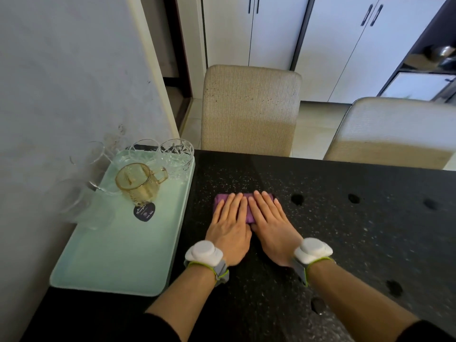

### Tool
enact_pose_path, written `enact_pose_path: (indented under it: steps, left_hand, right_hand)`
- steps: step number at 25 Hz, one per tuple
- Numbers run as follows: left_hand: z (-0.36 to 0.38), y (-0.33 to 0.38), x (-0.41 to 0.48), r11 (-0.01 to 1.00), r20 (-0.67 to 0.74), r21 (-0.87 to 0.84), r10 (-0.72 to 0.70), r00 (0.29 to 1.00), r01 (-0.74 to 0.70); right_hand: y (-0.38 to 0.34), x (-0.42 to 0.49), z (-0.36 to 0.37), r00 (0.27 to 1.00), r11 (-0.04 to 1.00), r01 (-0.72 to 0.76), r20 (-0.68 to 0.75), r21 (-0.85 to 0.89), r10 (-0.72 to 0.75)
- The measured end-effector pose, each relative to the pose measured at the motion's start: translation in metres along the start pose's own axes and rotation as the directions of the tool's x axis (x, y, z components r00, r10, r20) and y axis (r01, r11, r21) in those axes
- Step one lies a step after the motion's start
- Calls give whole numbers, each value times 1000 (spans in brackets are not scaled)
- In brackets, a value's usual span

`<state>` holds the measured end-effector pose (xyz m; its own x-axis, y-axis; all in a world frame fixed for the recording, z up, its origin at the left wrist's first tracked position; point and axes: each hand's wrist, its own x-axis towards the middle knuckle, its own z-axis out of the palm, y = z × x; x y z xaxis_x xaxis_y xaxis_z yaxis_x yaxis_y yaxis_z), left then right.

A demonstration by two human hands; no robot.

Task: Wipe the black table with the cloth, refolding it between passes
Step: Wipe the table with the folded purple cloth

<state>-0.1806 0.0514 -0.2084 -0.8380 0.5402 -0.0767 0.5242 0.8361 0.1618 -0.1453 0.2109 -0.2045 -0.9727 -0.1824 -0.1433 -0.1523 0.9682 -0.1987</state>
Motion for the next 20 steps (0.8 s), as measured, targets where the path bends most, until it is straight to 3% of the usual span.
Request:
enact_pose_path:
  steps: [6, 20]
  left_hand:
    - [14, 22, -23, 997, -55, 66, 52, 997, -48]
    - [5, -10, 130, 996, -134, 78, 61, 989, -51]
  right_hand:
    - [18, -38, 3, 998, 997, 58, -11, -41, -58]
    - [89, 97, -14, 990, 999, 37, -133, -19, -39]
